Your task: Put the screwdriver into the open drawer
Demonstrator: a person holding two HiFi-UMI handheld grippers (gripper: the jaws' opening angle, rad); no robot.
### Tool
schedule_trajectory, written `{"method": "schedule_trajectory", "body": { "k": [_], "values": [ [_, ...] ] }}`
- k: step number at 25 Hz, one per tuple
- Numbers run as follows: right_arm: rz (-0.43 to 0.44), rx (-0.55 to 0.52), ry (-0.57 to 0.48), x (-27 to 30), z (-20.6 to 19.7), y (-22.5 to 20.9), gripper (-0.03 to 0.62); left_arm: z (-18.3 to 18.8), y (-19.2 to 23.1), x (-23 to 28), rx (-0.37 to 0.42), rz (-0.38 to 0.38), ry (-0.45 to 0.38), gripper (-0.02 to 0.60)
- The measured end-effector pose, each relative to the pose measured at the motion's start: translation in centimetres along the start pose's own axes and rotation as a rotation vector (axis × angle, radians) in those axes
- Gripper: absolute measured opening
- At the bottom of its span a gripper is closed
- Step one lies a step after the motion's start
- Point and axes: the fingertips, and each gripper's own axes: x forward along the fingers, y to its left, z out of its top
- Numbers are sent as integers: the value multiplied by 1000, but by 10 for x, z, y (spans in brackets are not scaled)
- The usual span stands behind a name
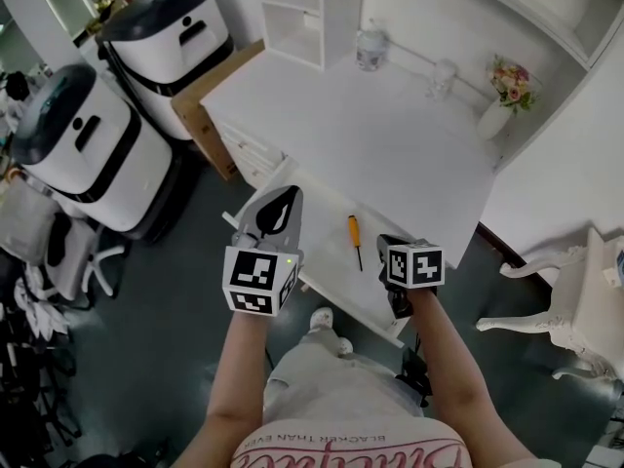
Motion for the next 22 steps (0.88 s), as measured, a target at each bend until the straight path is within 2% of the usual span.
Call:
{"method": "schedule_trajectory", "body": {
  "k": [22],
  "values": [
    [-11, -93, -407, -107, 115, 26, 2, 59, 10, -5, 43, 6, -150, 17]
  ]
}}
